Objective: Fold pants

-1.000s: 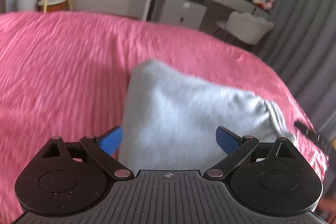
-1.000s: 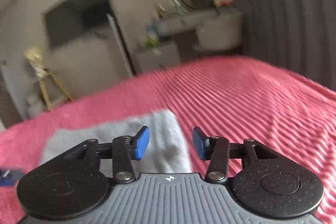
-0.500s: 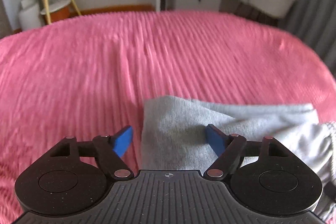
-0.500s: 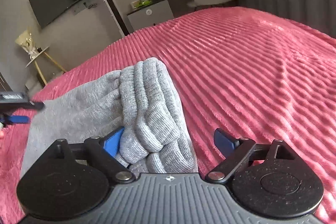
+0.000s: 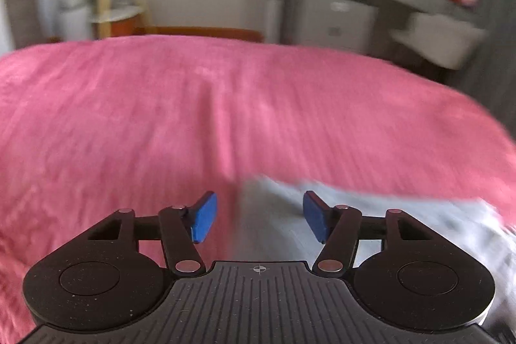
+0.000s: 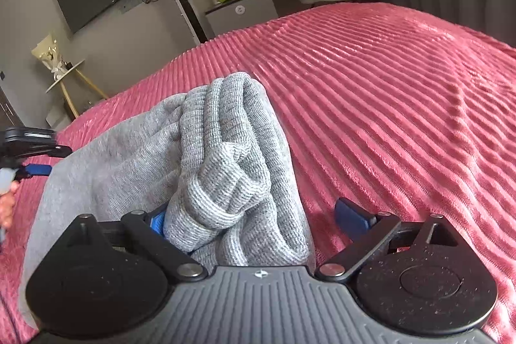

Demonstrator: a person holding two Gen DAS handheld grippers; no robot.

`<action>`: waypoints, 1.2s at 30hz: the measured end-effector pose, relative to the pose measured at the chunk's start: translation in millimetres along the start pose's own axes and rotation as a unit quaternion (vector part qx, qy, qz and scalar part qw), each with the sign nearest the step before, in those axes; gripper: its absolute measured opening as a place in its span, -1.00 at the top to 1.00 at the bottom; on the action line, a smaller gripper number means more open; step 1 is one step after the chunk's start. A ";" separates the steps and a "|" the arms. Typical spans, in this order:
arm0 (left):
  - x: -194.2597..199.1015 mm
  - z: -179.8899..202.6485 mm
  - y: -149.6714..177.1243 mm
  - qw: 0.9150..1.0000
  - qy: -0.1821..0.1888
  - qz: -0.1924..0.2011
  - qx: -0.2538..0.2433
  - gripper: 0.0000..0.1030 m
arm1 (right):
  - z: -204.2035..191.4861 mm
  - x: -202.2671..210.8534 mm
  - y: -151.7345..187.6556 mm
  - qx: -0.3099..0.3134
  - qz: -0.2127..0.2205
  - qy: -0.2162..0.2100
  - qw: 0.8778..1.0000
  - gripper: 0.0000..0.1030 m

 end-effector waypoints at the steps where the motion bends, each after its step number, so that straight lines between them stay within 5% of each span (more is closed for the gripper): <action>1: 11.4 5.3 10.4 1.000 0.025 -0.005 -0.011 -0.48 | -0.4 -1.1 -0.6 -0.001 0.000 0.000 1.000 -0.88; 4: 29.1 15.4 46.6 0.996 0.062 -0.039 -0.060 -0.59 | -0.4 -1.3 -1.1 -0.003 -0.001 -0.002 1.000 -0.89; 7: 21.8 8.8 69.2 0.990 -0.059 -0.041 -0.121 -0.64 | 1.0 -3.4 -2.5 -0.008 -0.004 -0.005 1.000 -0.89; 10: 35.4 -13.0 66.3 0.978 -0.186 -0.020 -0.088 -0.41 | 3.0 0.6 -3.6 -0.015 -0.007 -0.009 1.000 -0.89; 11: 44.5 -17.1 66.5 0.980 -0.182 -0.017 -0.073 -0.43 | 5.0 3.2 -4.1 -0.022 -0.008 -0.011 1.000 -0.89; 14: 77.4 -20.5 80.3 0.998 -0.060 -0.019 -0.006 -0.69 | 14.2 11.2 -6.3 -0.059 -0.013 -0.026 0.998 -0.88; 18: 97.0 -10.2 114.2 0.996 0.055 -0.041 0.049 -0.74 | 19.3 30.7 -6.9 -0.116 -0.024 -0.050 0.992 -0.88; 24: 85.2 11.3 133.1 0.997 0.035 -0.061 0.033 -0.82 | 13.5 70.2 13.0 -0.168 -0.040 -0.095 0.980 -0.88; 27: 81.8 14.3 135.3 0.997 0.025 -0.071 0.026 -0.89 | 11.4 77.7 17.1 -0.201 -0.048 -0.177 0.962 -0.88; 30: 77.7 9.0 136.8 0.996 0.022 -0.081 0.038 -0.91 | 10.0 59.9 17.0 -0.224 -0.073 -0.199 0.951 -0.88; 33: 84.9 9.1 139.7 0.996 0.016 -0.078 0.033 -0.92 | 24.0 38.4 15.5 -0.257 -0.091 -0.158 0.949 -0.73; 34: 85.6 8.4 139.6 0.996 0.016 -0.076 0.035 -0.92 | 29.3 39.7 12.4 -0.254 -0.084 -0.132 0.954 -0.57; 36: 90.1 3.8 139.1 0.996 0.022 -0.073 0.050 -0.92 | 33.8 53.9 2.5 -0.220 -0.042 -0.080 0.971 -0.71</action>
Point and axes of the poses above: each gripper's, at about its wrist camera, not at the fingertips, and x roughly against the way its jaws point, z to its right, y to its underside, the point moved 2 cm from there along -x, roughly the way its jaws point, and after that the axes turned 9 degrees about y, right-handed, at the moved point
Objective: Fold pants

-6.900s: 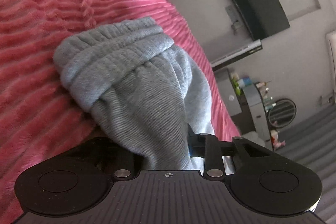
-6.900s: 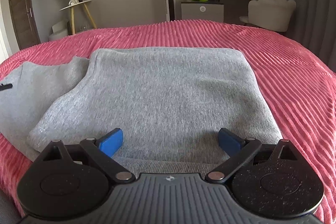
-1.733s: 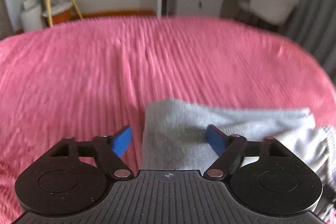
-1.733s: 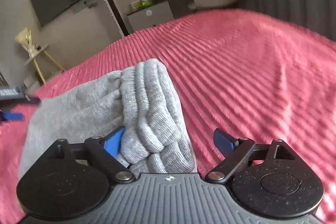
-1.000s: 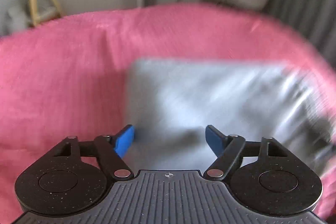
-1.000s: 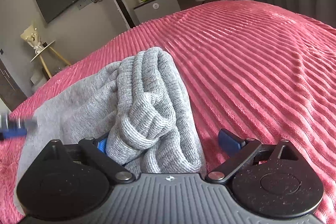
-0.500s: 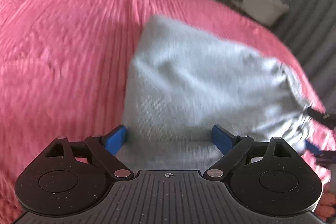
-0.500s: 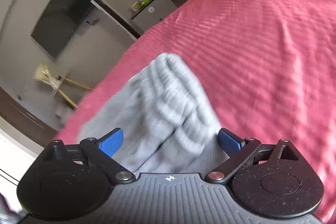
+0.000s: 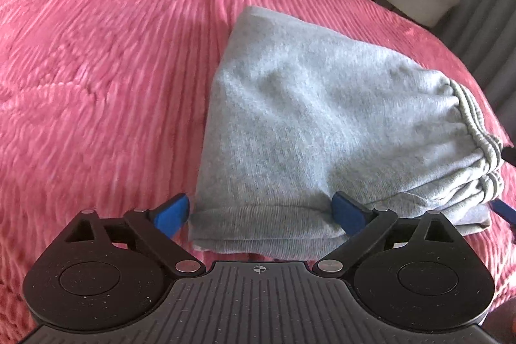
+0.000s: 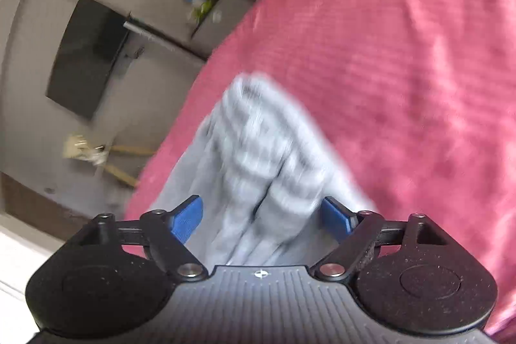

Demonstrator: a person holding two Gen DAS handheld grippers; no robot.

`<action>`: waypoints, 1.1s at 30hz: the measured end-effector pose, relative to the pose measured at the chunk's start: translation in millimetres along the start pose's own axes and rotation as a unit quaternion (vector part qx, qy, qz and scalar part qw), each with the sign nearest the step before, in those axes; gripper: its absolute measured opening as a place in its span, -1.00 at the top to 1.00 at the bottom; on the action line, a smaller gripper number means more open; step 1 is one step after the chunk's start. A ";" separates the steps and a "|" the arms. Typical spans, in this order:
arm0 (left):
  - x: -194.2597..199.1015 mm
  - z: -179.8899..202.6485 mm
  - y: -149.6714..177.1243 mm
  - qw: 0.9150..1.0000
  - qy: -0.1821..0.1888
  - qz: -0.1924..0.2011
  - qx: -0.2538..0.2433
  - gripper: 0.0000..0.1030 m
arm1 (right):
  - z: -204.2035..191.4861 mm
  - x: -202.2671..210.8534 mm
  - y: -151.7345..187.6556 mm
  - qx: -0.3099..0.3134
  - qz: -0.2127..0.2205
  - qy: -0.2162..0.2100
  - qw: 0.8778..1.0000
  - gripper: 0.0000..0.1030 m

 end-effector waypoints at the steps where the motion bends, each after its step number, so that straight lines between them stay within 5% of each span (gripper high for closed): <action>1: 3.0 -2.9 -0.6 1.000 0.007 0.003 0.011 -0.92 | -4.6 8.6 -3.7 0.033 0.032 0.044 0.998 -0.88; 2: 4.4 -7.8 -2.7 1.000 0.015 0.003 0.024 -0.90 | -8.6 15.5 -8.3 0.062 0.059 0.075 0.994 -0.88; 4: 4.9 -15.6 -7.9 0.999 0.035 0.002 0.041 -0.90 | -11.9 15.9 -19.0 0.081 0.051 0.051 0.994 -0.88; 11: -6.6 -40.4 -37.8 0.998 0.053 0.011 0.040 -0.90 | -12.6 -36.7 -52.2 0.102 -0.110 0.009 0.989 -0.88; 18: -48.2 -49.8 -65.4 0.991 0.128 -0.034 0.011 -0.90 | -13.3 -81.2 -73.7 0.137 -0.180 -0.016 0.974 -0.89; 24: -81.6 -62.3 -81.1 0.978 0.197 -0.066 -0.010 -0.96 | -1.8 -127.4 -97.8 0.122 -0.266 -0.075 0.953 -0.89; 33: -112.7 -57.1 -102.8 0.955 0.287 -0.069 0.021 -1.00 | -15.8 -153.0 -95.4 0.145 -0.313 -0.169 0.923 -0.90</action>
Point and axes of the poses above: each gripper's, at about its wrist camera, not at the fingertips, and x roughly against the way its jaws point, z to its right, y to its underside, the point moved 2 cm from there along -x, roughly the way its jaws point, and after that the axes turned 9 degrees about y, right-handed, at the moved point
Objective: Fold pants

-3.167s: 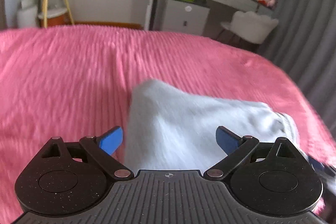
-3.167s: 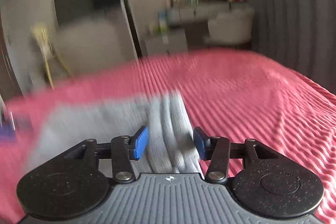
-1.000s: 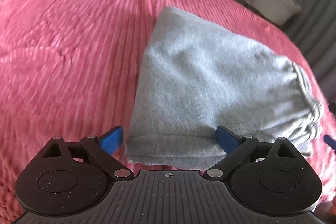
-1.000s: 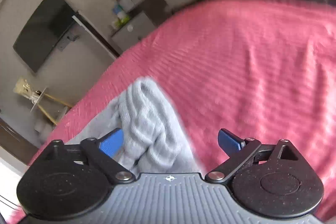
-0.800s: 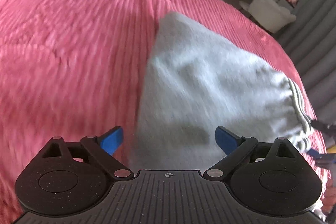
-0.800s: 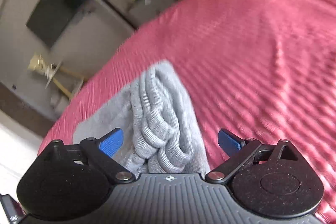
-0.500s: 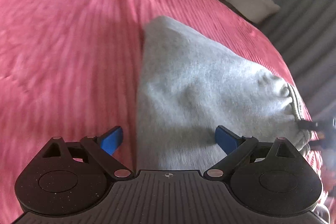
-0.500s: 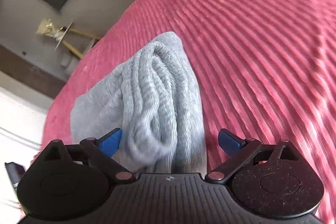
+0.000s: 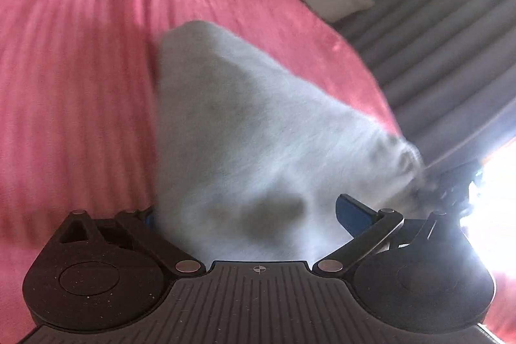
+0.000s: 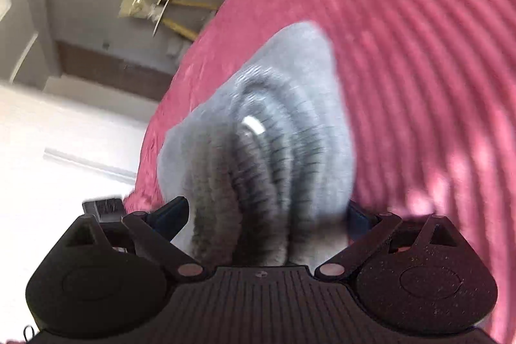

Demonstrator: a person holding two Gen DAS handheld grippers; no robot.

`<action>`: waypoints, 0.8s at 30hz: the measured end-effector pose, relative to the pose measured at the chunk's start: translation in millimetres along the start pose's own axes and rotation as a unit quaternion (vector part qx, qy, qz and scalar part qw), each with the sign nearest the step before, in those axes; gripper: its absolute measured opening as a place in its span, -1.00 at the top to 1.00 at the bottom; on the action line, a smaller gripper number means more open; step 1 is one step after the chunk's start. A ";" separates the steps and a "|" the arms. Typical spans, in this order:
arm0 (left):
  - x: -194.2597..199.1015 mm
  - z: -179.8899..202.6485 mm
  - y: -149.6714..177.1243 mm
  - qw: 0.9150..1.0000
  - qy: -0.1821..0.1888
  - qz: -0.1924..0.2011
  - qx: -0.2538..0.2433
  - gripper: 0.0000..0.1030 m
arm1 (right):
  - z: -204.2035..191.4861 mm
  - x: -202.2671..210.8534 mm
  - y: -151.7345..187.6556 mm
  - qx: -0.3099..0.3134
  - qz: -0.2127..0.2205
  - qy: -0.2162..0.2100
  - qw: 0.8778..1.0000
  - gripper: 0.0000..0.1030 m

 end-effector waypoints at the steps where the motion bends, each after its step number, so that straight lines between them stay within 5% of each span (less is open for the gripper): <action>1: -5.9 -0.4 -1.8 1.000 0.005 -0.002 0.000 -1.00 | -6.4 -4.4 0.0 0.016 -0.008 -0.011 1.000 -0.91; 9: -36.5 20.2 1.9 0.993 -0.040 -0.053 -0.100 -1.00 | -10.5 -26.8 -8.1 0.035 -0.035 -0.019 0.999 -0.90; 15: -39.3 23.7 -6.6 0.997 -0.062 -0.034 -0.030 -1.00 | -19.5 -36.9 -15.9 0.039 -0.053 -0.003 0.998 -0.90; 17: -46.3 35.0 -2.2 0.992 -0.094 -0.047 -0.071 -0.94 | -24.4 -41.8 -16.4 0.047 -0.054 0.004 0.997 -0.90; 20: -46.4 53.6 3.1 0.984 -0.124 -0.050 -0.121 -0.72 | -39.9 -48.1 -16.7 0.040 -0.052 0.060 0.996 -0.77; 24: -46.8 41.0 -1.3 0.989 -0.108 -0.045 -0.085 -0.81 | -79.1 -52.7 1.9 0.145 -0.018 0.161 0.976 -0.54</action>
Point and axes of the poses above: each gripper's, at about its wrist camera, not at the fingertips, and x roughly against the way its jaws point, z to its right, y to its underside, the point moved 2 cm from there along -x, roughly the way its jaws point, and after that the axes turned 9 degrees about y, right-handed, at the moved point
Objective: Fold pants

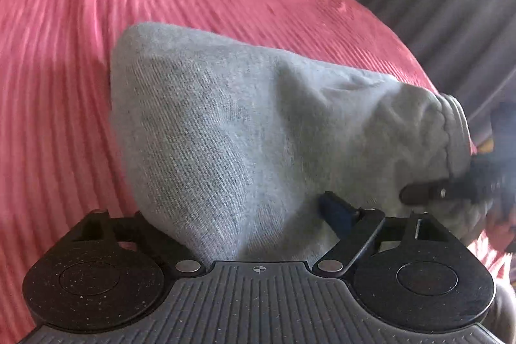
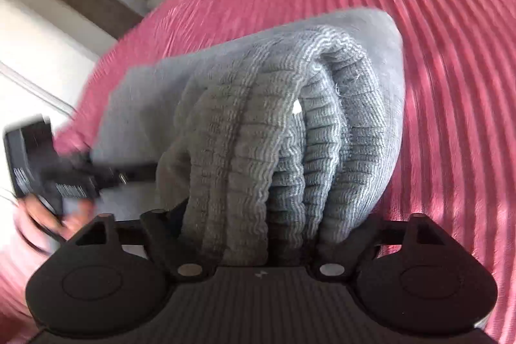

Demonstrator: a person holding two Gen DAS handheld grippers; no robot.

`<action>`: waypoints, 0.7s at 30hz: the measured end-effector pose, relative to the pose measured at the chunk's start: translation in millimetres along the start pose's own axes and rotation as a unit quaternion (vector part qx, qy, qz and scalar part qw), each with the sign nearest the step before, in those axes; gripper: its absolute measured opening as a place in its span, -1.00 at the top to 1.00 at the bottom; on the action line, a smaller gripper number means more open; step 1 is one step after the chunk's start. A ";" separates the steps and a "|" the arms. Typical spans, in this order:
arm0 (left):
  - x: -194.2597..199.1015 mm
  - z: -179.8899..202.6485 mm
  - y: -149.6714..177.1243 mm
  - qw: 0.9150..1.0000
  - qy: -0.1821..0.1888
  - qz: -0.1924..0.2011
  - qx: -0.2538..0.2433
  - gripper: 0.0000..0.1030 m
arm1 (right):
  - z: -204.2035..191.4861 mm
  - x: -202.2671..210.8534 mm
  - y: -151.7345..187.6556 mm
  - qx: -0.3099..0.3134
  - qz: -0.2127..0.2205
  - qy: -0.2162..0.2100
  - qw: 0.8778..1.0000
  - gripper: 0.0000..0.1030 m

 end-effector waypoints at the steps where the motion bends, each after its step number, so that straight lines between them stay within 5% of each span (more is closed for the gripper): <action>1: -3.0 -5.0 -1.3 1.000 0.014 0.003 0.013 -0.89 | -1.3 -1.2 1.2 -0.001 0.004 0.002 1.000 -0.51; 4: -6.3 0.5 -5.9 1.000 -0.012 0.004 0.026 -0.80 | 3.4 -6.6 -3.0 -0.039 -0.003 -0.002 0.999 -0.46; 8: 10.6 17.4 -10.0 0.999 -0.046 0.016 0.016 0.04 | -23.2 8.6 -3.5 0.000 0.017 0.039 0.999 -0.17; 10: 21.2 19.9 -11.2 0.999 -0.045 0.020 0.021 0.17 | -34.7 21.2 -2.9 0.005 0.044 0.031 0.999 -0.10; 14: 25.4 41.7 -16.0 0.997 -0.068 0.020 -0.016 0.28 | -56.0 38.2 -7.3 0.020 0.083 0.019 0.996 -0.06; 21: 42.9 51.5 -51.5 0.996 -0.053 0.064 -0.016 0.30 | -74.2 58.8 -25.1 0.016 0.121 0.009 0.993 -0.04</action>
Point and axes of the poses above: each gripper's, at about its wrist camera, not at the fingertips, and x roughly against the way its jaws point, z to its right, y to its underside, the point moved 2 cm from there along -x, roughly the way its jaws point, and after that the axes turned 9 degrees about y, right-handed, at the moved point
